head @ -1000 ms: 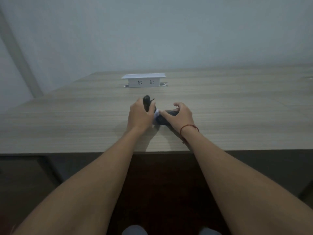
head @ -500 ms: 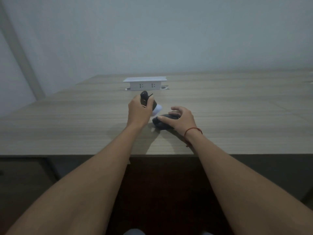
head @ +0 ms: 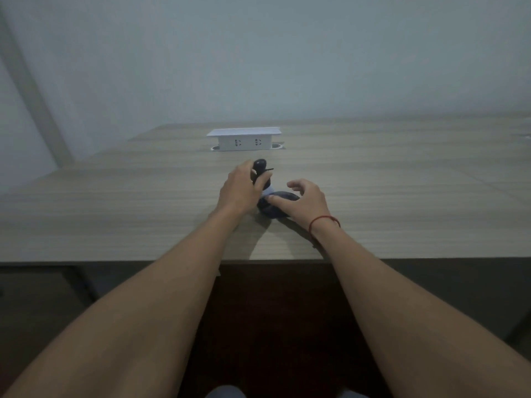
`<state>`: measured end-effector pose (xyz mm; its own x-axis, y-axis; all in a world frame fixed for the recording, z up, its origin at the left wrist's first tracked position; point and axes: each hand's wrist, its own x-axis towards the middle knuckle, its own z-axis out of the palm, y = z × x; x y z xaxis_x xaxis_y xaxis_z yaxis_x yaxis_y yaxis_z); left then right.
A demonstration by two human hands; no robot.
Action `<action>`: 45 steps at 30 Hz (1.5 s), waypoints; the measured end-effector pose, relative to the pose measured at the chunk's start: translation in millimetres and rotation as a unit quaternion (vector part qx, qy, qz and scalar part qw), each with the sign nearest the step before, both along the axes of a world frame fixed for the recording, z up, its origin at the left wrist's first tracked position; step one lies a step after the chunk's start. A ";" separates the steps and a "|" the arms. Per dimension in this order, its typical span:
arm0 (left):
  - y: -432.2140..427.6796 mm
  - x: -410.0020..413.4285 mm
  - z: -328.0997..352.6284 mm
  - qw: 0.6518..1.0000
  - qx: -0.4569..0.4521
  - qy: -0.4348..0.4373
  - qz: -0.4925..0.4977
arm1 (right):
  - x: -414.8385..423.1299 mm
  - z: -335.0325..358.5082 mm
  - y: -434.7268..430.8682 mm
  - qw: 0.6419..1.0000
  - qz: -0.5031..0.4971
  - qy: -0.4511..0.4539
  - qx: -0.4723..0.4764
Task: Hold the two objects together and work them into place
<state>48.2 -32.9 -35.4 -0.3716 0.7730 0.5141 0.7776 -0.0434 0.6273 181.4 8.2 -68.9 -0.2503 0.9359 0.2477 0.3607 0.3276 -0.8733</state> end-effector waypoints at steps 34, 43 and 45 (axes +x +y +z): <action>-11.4 -8.0 -24.1 0.998 0.026 -0.049 0.039 | -2.5 3.5 -5.0 0.995 0.002 -0.066 0.079; -6.8 6.4 -16.0 0.997 0.020 -0.051 0.046 | -1.8 3.8 -6.5 0.995 0.029 -0.080 0.053; -7.6 3.6 -12.2 0.997 0.042 -0.053 0.038 | -1.8 2.0 -3.2 0.993 0.018 -0.110 0.038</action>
